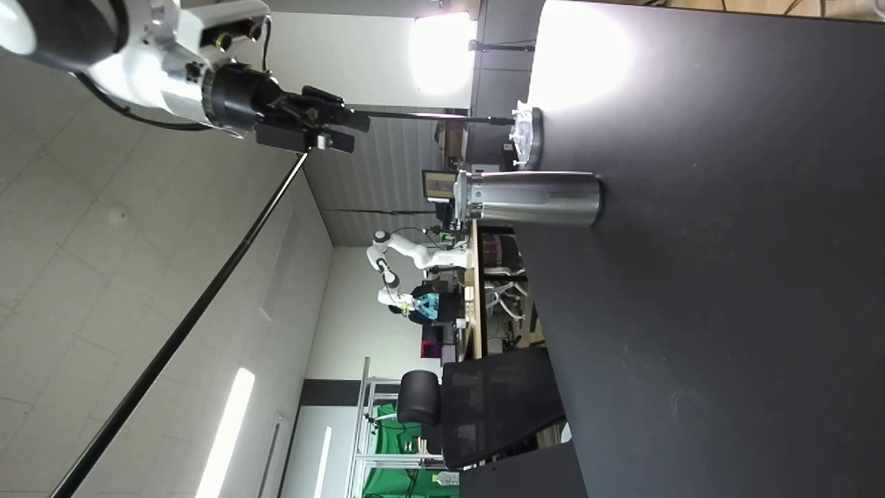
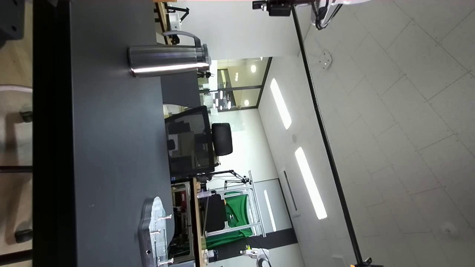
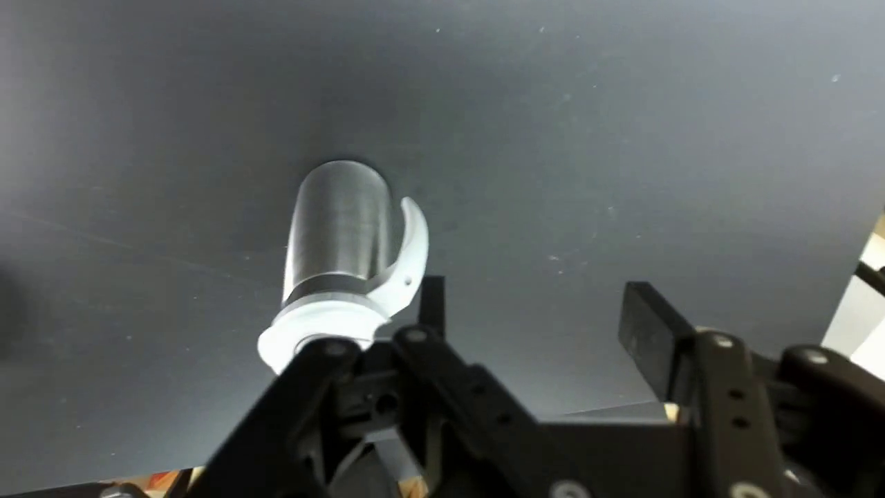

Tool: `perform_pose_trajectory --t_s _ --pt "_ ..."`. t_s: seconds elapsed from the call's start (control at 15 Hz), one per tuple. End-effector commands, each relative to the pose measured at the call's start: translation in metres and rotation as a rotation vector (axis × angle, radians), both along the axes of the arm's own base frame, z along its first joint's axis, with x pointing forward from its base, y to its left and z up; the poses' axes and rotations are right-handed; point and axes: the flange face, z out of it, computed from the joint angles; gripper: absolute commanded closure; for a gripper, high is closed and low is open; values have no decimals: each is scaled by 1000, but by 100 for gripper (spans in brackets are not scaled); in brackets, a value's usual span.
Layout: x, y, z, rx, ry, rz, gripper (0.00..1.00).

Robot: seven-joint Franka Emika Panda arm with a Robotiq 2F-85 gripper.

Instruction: Press on top of the lid to open the cap

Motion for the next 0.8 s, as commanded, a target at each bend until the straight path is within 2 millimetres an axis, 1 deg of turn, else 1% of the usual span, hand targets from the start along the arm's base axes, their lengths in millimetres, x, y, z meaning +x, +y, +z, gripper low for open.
perform_pose_trajectory --t_s 0.0,0.13,0.33,0.47,0.53,0.6,0.67,0.73 --pt "52 -36 -17 -69 22 -23 62" --pt "72 -49 -32 -96 -2 -44 75" --pt "101 -64 -51 -123 -35 -76 96" --pt "121 -74 -62 -142 -41 -92 100" --pt "130 -83 -68 -150 -15 -98 100" --pt "135 -88 -74 -163 11 -118 100" --pt "115 -75 -71 -137 -18 -81 100" --pt "120 -79 -77 -141 -9 -81 99"
